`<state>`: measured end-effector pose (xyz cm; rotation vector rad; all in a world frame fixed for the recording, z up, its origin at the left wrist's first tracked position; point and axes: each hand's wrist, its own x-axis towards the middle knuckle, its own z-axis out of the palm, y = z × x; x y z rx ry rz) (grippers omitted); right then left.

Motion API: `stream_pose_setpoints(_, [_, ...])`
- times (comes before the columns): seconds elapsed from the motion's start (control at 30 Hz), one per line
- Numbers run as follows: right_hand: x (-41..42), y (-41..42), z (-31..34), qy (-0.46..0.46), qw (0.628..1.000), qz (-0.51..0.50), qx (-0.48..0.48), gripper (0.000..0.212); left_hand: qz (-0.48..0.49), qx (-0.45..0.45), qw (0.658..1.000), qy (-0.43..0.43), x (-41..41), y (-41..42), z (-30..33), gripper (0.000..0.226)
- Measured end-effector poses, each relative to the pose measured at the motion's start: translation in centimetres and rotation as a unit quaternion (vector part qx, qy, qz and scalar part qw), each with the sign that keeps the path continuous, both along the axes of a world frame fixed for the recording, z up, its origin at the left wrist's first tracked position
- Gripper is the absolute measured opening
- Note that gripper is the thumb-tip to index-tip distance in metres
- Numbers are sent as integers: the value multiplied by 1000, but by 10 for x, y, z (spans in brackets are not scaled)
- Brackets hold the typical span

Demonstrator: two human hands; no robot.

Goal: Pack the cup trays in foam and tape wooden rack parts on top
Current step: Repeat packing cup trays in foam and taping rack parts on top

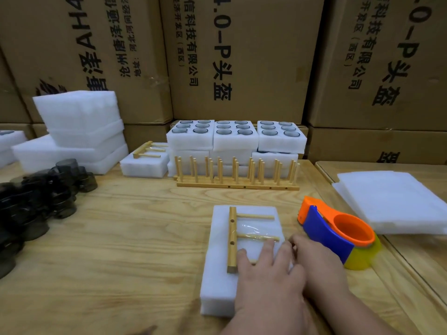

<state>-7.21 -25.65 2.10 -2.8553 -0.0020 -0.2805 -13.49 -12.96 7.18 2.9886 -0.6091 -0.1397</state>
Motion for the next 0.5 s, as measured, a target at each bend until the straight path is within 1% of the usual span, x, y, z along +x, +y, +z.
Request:
stream_pose_setpoints(0.03, [-1,0,0,-21,1000,9,-8,14,6,0,1000,-15,3,6,-2,58])
stream_pose_setpoints(0.1, [0,2,2,-34,999,-11,4,19,18,-3,999,-48,8,19,-5,59])
stream_pose_setpoints(0.2, [5,3,1,-53,998,-19,-7,23,27,-3,996,-89,18,47,-9,48])
stream_pose_setpoints(0.23, [5,5,3,-34,999,-23,-13,23,33,0,994,-107,22,59,-11,46])
stream_pose_setpoints(0.27, [6,3,2,-34,999,-20,-8,22,43,6,992,-121,27,72,-13,46])
stream_pose_setpoints(0.4, [7,3,2,-44,999,-20,-1,20,93,28,985,-144,50,130,-15,45])
stream_pose_setpoints(0.5, [7,5,7,-23,999,-24,8,20,109,45,983,-139,67,184,-11,41])
